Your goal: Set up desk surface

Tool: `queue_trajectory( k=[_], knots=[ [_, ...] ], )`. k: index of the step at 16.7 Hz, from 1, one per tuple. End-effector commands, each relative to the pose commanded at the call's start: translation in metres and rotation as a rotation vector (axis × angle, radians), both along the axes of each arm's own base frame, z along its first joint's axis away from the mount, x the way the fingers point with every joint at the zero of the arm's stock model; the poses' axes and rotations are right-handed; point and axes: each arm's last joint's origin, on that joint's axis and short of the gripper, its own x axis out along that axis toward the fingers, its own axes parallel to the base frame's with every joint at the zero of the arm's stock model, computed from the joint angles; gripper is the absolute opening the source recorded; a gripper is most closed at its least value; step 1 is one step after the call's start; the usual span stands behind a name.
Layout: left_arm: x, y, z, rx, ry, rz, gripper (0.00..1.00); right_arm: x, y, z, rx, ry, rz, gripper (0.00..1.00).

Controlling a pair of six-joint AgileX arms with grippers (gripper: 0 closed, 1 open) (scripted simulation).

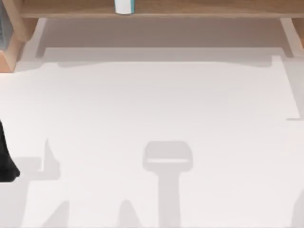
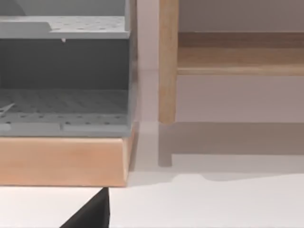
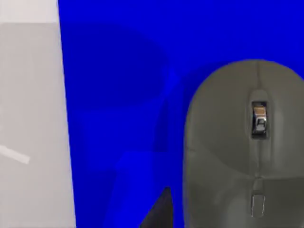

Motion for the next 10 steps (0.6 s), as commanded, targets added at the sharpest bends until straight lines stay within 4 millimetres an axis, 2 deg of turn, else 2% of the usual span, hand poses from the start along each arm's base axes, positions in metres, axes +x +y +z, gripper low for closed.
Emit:
queue_trajectory(
  k=[2,3,10],
  knots=[
    [0.0,0.0,0.0,0.0,0.0,0.0,1.0,0.0,0.0,0.0,0.0,0.0,0.0,0.98],
    [0.0,0.0,0.0,0.0,0.0,0.0,1.0,0.0,0.0,0.0,0.0,0.0,0.0,1.0],
    [0.0,0.0,0.0,0.0,0.0,0.0,1.0,0.0,0.0,0.0,0.0,0.0,0.0,1.0]
  ],
)
